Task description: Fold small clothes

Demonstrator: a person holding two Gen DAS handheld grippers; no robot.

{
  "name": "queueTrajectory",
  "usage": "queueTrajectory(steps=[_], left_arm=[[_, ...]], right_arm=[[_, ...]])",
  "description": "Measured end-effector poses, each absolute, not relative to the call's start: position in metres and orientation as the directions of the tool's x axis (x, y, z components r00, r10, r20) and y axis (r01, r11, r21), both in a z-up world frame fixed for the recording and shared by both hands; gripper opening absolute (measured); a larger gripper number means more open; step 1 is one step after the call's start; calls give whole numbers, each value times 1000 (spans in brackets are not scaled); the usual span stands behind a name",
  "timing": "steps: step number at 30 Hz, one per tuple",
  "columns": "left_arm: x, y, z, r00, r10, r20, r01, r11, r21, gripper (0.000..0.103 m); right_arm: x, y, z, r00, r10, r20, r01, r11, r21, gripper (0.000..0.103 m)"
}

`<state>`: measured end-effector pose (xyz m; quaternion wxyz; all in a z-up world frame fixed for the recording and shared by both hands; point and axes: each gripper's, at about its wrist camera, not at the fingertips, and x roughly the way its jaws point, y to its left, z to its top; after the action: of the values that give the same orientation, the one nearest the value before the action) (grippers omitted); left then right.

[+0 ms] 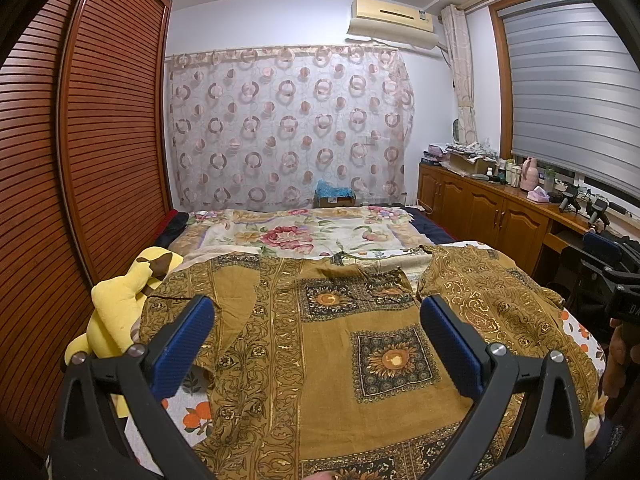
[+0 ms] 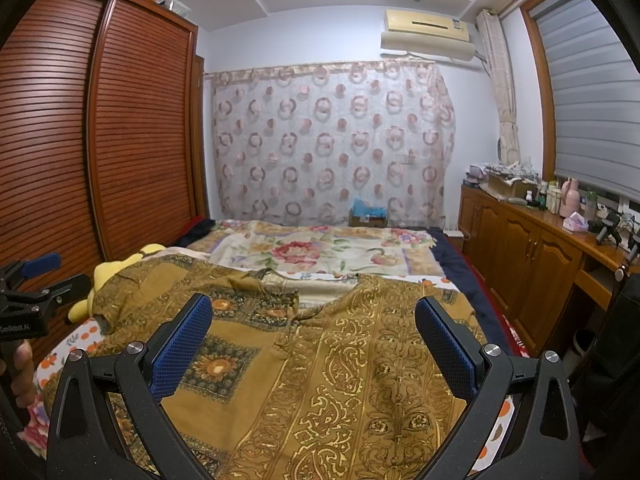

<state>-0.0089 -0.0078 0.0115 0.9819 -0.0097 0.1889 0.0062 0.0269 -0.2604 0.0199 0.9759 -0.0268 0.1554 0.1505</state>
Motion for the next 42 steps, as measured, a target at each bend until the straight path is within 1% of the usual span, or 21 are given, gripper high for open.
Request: queueTrajectory(steps=[6,13,19,23,32,36,39,41,42], left_arm=[[-3,0,5,922,27,-387,-34,999,-9,103],[9,27,-15,902,62,-427,-72,997,-9,103],[15,56,-23,887,41,-460,-63,997,-33,103],[21,73,-28,870,41,-491,-62,998,-27,103],[30,111,-44,826,83,-558,-85,996,21,103],[40,137,-54,801,73,-594,-92,996,-1,103],[50,158,-67,778,57,-626,-95,995,-27,103],[58,173,-77,755,49,-654,-104,993,-46,96],[62,181,-82,743,47,-668,-115,992,-58,95]], right_arm=[[32,-255,15,889,318,-328,-336,942,4,103],[41,-238,4,855,377,-357,-404,915,-2,103],[49,-226,-7,822,419,-386,-457,890,-8,103],[55,-218,-13,802,439,-405,-484,875,-9,103],[69,-194,-24,754,472,-456,-534,845,-8,102],[78,-181,-37,721,477,-502,-556,831,-8,101],[83,-175,-44,706,487,-514,-568,823,1,100],[85,-172,-48,698,493,-519,-572,820,9,100],[85,-172,-49,692,497,-523,-575,818,16,100]])
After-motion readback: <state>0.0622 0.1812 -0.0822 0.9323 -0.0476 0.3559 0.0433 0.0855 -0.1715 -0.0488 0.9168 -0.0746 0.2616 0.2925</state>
